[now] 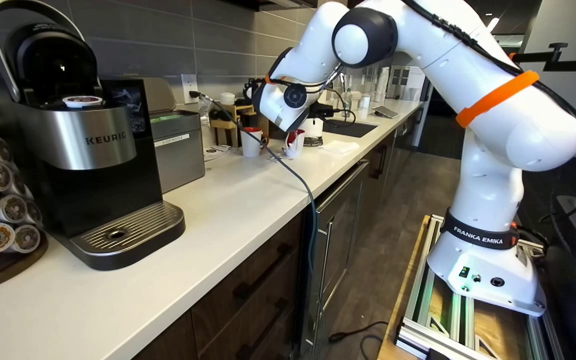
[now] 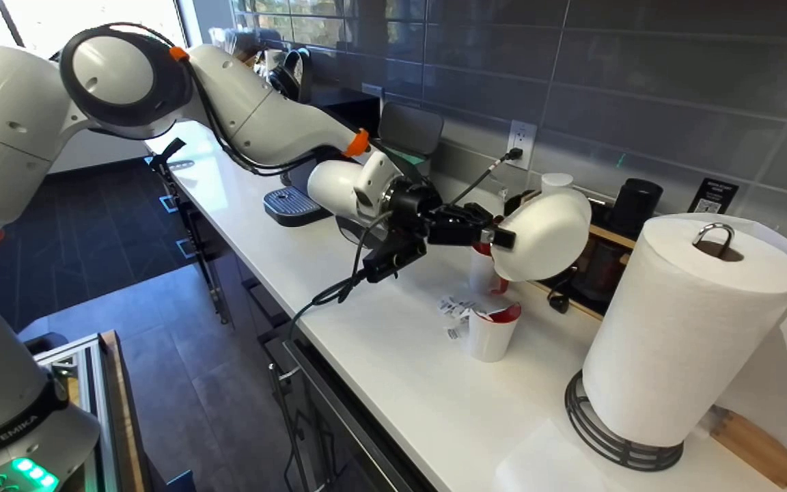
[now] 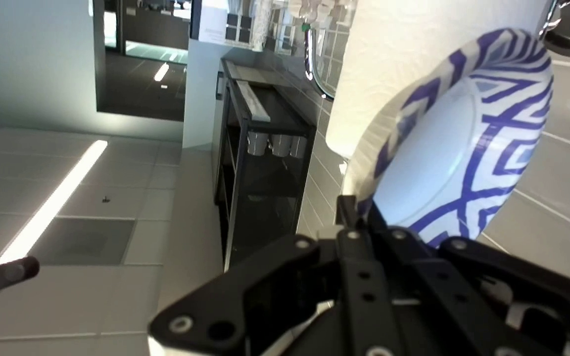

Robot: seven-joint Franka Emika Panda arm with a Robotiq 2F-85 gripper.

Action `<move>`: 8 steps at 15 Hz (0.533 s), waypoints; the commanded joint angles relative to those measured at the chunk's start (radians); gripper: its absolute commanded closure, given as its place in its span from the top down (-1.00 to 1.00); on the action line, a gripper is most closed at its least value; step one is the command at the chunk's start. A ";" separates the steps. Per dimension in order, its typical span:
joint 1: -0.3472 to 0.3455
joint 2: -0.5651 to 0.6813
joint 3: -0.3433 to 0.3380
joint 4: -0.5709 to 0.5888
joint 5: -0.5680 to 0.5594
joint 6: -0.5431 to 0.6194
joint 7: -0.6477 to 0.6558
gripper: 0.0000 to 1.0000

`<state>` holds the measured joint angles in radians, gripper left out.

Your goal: Pour the contents in the bowl into the mug

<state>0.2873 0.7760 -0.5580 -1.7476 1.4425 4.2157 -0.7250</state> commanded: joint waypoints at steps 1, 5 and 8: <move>-0.164 -0.207 0.176 -0.161 -0.115 -0.018 0.087 -0.99; -0.299 -0.370 0.276 -0.291 -0.143 -0.114 0.135 -0.99; -0.356 -0.470 0.312 -0.368 -0.164 -0.222 0.178 -0.99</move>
<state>-0.0172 0.4385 -0.3002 -1.9868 1.3240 4.0916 -0.6090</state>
